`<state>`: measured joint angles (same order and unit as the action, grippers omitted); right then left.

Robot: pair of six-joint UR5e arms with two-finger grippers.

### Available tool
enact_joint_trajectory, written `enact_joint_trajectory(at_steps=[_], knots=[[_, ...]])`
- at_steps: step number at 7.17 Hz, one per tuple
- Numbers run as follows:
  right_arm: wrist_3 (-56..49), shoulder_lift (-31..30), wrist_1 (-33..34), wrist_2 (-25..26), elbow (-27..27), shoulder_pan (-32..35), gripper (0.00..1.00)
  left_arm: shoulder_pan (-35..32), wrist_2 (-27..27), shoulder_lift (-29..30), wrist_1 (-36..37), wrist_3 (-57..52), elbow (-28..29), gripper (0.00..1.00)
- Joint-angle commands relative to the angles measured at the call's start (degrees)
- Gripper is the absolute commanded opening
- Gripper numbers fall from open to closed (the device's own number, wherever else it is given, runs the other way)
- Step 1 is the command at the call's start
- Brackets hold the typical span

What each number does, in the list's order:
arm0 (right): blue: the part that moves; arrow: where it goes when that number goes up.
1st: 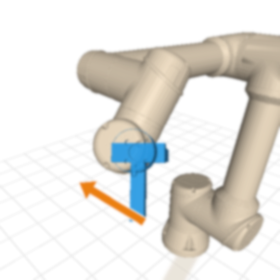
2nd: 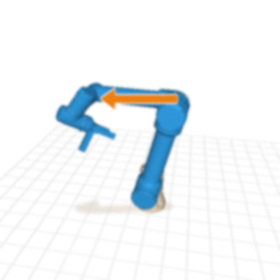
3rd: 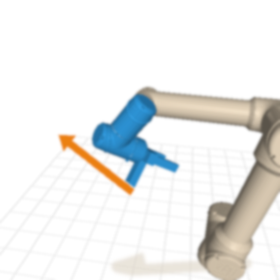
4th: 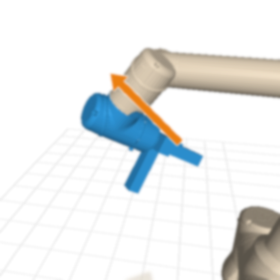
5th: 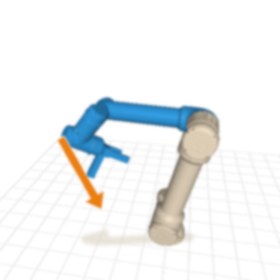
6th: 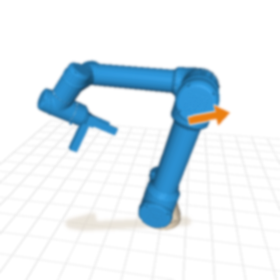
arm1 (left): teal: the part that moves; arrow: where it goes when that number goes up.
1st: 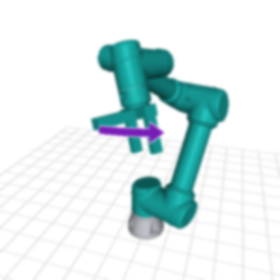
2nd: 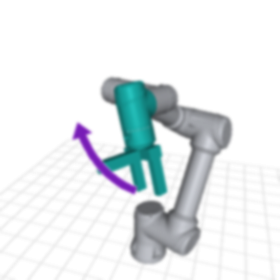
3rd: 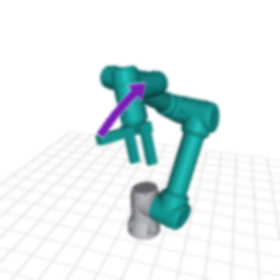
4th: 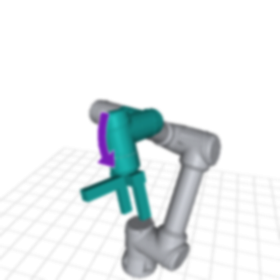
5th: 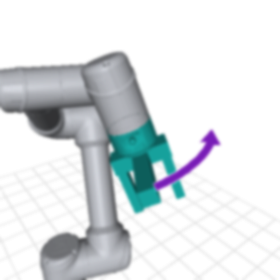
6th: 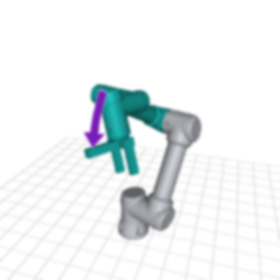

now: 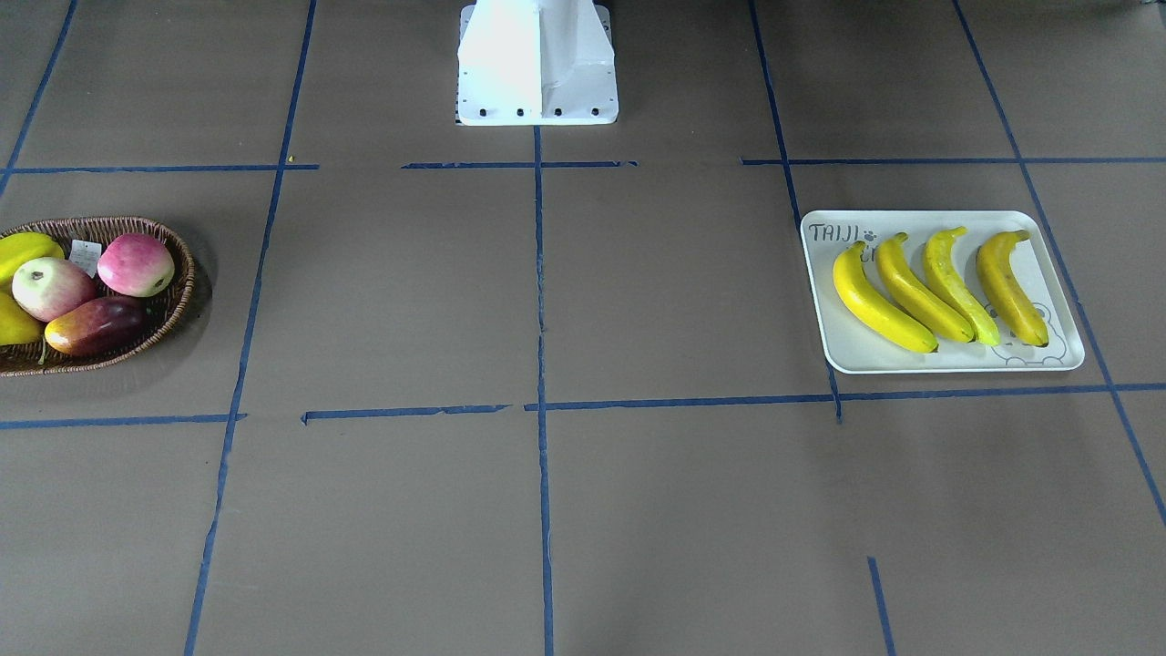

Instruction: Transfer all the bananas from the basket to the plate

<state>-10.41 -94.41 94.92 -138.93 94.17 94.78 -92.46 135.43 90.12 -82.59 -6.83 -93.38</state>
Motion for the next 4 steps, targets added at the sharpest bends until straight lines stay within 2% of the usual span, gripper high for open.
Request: enact_joint_trajectory(at_steps=[1, 4], knots=[[0.48, 0.19, 0.00, -0.11, -0.04, 0.58, 1.00, 0.00, -0.25, -0.03, -0.12, -0.11, -0.05, 0.99], [0.39, 0.36, 0.00, -0.03, 0.05, 0.58, 1.00, 0.00, -0.43, -0.03, -0.38, -0.20, 0.13, 0.99]])
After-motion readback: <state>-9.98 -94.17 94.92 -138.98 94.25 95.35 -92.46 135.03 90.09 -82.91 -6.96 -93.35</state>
